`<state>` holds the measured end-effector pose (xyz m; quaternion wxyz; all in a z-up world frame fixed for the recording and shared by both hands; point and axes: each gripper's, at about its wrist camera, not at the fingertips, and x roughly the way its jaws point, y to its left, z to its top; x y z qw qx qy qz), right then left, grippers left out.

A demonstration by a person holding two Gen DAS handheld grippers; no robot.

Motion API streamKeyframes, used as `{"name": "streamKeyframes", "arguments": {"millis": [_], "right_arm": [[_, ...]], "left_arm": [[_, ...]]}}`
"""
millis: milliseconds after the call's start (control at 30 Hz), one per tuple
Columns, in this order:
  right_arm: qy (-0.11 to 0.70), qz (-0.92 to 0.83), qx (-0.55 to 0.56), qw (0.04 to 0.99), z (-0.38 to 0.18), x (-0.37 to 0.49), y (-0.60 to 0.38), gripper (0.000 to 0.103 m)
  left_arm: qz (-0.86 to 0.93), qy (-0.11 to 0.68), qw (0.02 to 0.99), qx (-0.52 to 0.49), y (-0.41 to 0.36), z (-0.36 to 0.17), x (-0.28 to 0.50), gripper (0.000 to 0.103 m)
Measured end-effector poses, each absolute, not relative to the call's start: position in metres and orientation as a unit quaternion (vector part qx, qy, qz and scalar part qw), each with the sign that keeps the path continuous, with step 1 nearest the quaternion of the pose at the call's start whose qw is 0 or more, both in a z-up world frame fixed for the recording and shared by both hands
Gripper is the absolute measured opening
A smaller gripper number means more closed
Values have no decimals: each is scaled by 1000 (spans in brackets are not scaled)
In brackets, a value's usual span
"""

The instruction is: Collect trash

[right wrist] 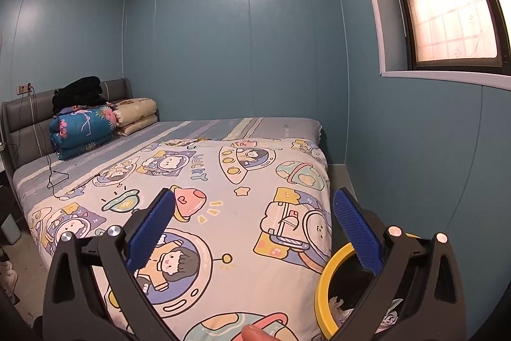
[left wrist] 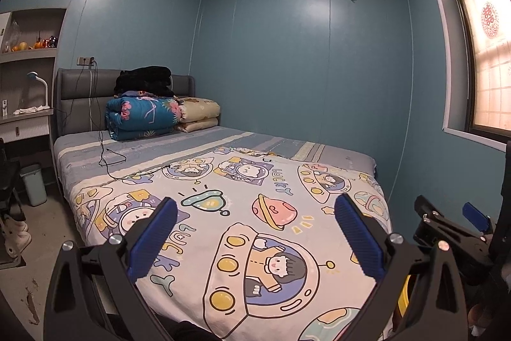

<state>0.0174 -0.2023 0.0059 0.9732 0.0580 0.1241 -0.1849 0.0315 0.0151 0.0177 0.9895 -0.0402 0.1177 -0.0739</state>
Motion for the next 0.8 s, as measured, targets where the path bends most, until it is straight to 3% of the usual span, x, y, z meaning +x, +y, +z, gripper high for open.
{"name": "streamKeyframes", "arguments": {"millis": [800], "right_arm": [[138, -181, 63, 972, 1, 25, -204, 95]], "left_arm": [[-76, 121, 989, -45, 21, 17, 34, 95]]}}
